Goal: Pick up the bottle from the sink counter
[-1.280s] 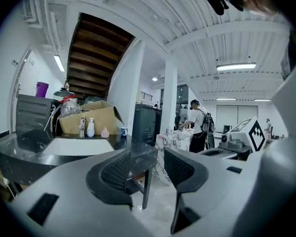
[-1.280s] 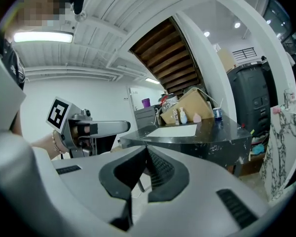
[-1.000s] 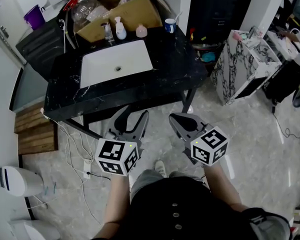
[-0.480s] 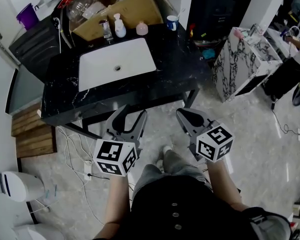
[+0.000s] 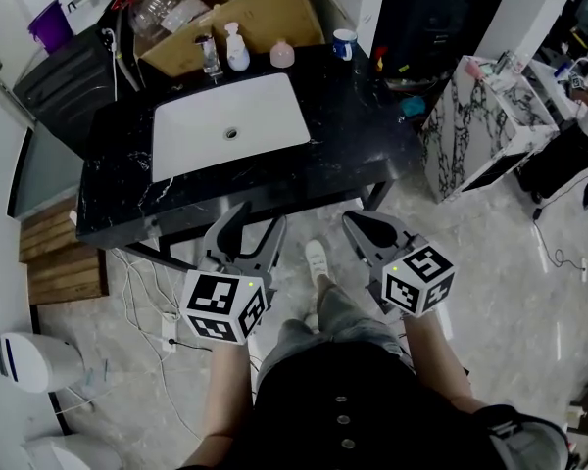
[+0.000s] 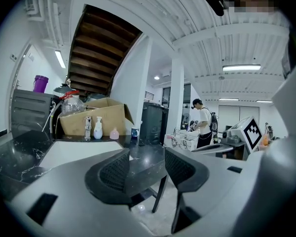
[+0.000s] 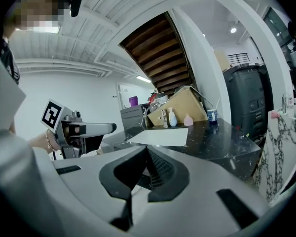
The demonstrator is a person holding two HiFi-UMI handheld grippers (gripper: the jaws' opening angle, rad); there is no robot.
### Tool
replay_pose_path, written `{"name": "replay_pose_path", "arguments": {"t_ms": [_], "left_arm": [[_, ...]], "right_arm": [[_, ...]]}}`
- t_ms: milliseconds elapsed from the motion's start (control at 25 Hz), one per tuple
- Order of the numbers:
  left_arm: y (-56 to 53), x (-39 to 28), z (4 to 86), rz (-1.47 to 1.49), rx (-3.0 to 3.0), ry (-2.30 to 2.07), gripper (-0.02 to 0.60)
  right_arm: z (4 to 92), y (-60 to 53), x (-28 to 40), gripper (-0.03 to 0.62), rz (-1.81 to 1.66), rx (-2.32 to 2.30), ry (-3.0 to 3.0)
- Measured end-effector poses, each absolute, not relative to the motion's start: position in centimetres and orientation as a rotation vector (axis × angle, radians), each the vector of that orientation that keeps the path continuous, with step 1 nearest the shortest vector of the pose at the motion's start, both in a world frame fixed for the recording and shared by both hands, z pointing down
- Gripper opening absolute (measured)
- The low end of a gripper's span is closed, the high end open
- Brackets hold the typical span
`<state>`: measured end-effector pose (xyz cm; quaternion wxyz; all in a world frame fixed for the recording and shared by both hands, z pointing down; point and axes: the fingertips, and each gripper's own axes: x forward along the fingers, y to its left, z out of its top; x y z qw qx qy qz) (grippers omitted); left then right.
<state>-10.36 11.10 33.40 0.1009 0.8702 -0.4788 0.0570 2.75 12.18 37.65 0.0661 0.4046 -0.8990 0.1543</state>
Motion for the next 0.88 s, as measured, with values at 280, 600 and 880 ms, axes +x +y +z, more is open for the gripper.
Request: {"name": "replay_pose_path", "arguments": {"t_ms": [280, 600, 880], "left_arm": [[7.2, -10.6, 34.0, 0.201, 2.548, -1.447, 0.222], [1.0, -10.3, 33.8, 0.216, 2.544, -1.468, 0.221], [-5.1, -9.9, 33.1, 0.218, 2.535, -1.496, 0.221]], "right_arm": [[37.9, 7.6, 2.7, 0.003, 0.468, 1.202, -2.734], [38.9, 1.7, 2.8, 0.003, 0.493, 1.164, -2.738], [37.8, -4.6, 2.7, 0.003, 0.467, 1.112, -2.77]]}}
